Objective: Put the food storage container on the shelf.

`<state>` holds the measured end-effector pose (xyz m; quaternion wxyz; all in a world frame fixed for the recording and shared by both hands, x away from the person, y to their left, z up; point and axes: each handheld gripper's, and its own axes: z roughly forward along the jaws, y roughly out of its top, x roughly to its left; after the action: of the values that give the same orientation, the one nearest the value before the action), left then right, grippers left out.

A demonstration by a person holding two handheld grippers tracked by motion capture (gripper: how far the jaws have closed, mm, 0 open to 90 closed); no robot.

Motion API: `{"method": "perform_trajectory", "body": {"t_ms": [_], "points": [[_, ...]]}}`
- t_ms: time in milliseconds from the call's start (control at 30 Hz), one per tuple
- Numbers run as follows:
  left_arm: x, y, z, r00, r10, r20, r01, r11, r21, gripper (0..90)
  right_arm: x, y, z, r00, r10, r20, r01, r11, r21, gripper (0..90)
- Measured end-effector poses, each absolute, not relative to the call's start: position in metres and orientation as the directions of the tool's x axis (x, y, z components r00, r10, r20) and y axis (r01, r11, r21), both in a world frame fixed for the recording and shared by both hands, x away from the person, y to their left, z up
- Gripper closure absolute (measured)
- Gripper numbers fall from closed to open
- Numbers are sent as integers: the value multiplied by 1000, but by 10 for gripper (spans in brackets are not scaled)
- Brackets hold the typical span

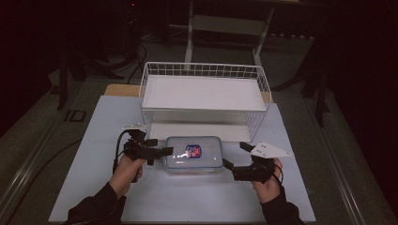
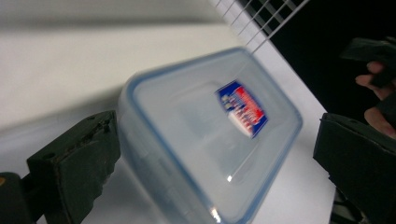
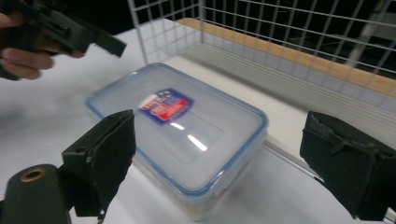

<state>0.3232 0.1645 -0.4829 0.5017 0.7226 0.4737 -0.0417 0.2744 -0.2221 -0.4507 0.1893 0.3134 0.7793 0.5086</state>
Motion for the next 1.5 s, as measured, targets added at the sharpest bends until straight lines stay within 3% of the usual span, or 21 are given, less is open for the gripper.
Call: {"method": "perform_trajectory", "body": {"t_ms": [67,167,267,300,400,633,833,867,967,1200,1500], "points": [[323,164,-483,548,643,-536,726,-48,686,8,274,-221,-451,-720,694,6,290,292,911,105],[333,167,-496,423,654,-627,828,1,560,8,274,-219,-453,-715,699,18,296,280,913,99],[336,167,-501,389,653,-650,855,6,518,10,275,-218,-455,-720,692,38,312,274,910,99],[341,169,-508,346,636,-689,889,11,457,10,275,-218,-456,-718,695,41,317,275,908,99],[343,171,-513,320,637,-701,904,17,428,23,276,-219,-457,-720,693,44,322,277,905,100],[349,176,-529,255,564,-785,940,44,337,142,279,-219,-459,-720,691,60,344,280,896,100],[354,181,-536,244,477,-844,951,53,305,434,281,-219,-460,-721,689,73,361,283,889,102],[354,181,-537,238,459,-856,954,58,296,434,281,-219,-460,-721,689,75,363,283,888,102],[354,181,-535,257,462,-849,948,49,314,493,282,-220,-460,-720,689,83,370,280,886,102],[348,179,-531,318,477,-820,929,15,369,501,290,-223,-464,-712,688,139,423,263,867,105],[337,177,-525,424,470,-774,884,-29,466,527,317,-231,-478,-657,667,353,597,173,784,139]]}}
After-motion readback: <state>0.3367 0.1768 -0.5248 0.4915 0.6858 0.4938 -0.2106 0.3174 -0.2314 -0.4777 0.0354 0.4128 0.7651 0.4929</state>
